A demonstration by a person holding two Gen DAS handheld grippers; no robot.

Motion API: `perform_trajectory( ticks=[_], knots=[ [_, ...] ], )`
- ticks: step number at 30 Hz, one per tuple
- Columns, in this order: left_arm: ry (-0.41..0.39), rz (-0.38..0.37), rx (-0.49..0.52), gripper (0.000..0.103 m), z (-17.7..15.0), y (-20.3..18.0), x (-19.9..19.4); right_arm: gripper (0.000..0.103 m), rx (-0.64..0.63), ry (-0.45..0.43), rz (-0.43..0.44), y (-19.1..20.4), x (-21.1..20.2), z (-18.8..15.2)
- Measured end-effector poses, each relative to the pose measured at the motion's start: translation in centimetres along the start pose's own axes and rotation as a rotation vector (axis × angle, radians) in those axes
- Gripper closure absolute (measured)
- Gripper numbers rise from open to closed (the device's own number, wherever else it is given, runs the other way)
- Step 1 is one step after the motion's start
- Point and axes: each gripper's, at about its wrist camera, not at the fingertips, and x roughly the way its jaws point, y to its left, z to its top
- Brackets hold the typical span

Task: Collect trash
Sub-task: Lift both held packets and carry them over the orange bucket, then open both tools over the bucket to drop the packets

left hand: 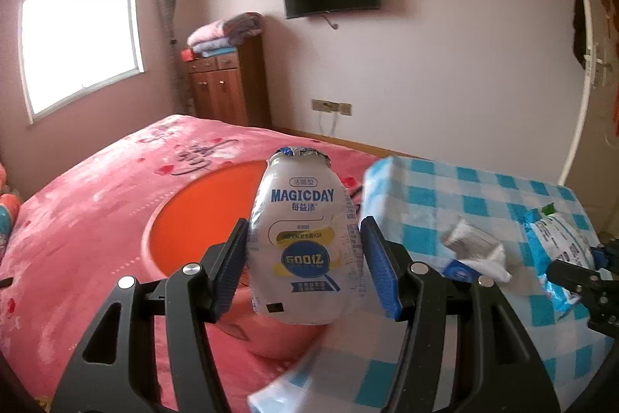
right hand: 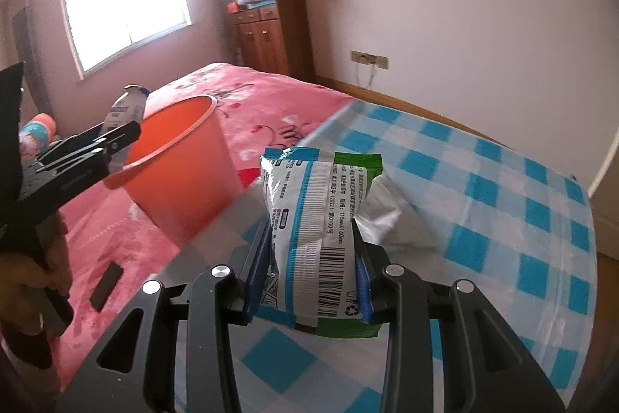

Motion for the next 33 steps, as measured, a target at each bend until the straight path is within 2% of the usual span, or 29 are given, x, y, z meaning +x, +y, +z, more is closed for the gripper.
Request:
perform_trajectory(
  ticks=[19,33],
  knots=[
    [0.037,0.130,-0.048,0.044,1.1,6.4,4.0,0.064,-0.187,-0.022,0.143,8.7,4.4,6.3],
    [0.083,0.150,-0.068,0.044,0.8,8.2,6.6,0.064,-0.262,-0.003,0.206,13.5,7.8,9.0]
  ],
)
